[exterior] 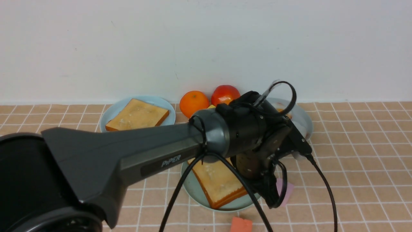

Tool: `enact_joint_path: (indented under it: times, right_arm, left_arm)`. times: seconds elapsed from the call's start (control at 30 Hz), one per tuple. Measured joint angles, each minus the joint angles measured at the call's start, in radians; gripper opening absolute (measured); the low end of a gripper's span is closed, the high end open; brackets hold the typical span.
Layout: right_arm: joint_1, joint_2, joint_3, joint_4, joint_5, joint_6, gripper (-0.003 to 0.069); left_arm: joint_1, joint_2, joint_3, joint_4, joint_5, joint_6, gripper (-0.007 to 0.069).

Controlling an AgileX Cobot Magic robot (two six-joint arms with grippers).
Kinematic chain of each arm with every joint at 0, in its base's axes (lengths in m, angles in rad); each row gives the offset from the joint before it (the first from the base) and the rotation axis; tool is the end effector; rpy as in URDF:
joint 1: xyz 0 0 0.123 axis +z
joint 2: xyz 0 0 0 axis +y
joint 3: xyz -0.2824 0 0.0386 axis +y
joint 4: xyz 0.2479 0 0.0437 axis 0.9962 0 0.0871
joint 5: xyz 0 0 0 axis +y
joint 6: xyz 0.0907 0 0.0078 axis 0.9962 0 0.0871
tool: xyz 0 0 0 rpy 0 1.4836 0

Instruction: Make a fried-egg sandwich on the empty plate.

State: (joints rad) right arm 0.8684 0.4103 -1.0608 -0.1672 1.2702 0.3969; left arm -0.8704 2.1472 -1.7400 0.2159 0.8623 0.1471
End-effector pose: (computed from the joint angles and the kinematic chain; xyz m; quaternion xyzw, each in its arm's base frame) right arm 0.0141 -0.0057 0.4105 -0.1845 0.8455 0.2266 0.4469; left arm 0.3117 -0.3468 0.1979 0.5214 0.8261 0.0198 0.2127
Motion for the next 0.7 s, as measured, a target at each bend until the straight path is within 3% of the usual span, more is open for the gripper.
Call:
enact_joint_path:
  times: [0.2,0.33,0.37,0.4,0.6,0.7]
  right_arm:
    - [0.000,0.000,0.000,0.000,0.000,0.000,0.0043]
    - [0.000,0.000,0.000,0.000,0.000,0.000,0.0043]
    - [0.000,0.000,0.000,0.000,0.000,-0.002,0.0043]
    - [0.000,0.000,0.000,0.000,0.000,-0.005,0.0043]
    - [0.000,0.000,0.000,0.000,0.000,-0.028,0.0044]
    - [0.000,0.000,0.000,0.008,0.000,-0.028,0.0046]
  left_arm:
    - [0.000,-0.025,-0.048,-0.011,0.055,-0.116,0.0325]
    - [0.000,-0.170,-0.055,-0.073,0.076,-0.194,0.0165]
    - [0.000,-0.268,-0.052,-0.118,0.065,-0.201,0.0055]
    - [0.000,-0.316,-0.040,-0.144,0.049,-0.201,0.0008]
    - [0.000,-0.611,0.152,-0.259,-0.096,-0.201,-0.0013]
    - [0.000,-0.826,0.398,-0.285,-0.231,-0.201,-0.0013]
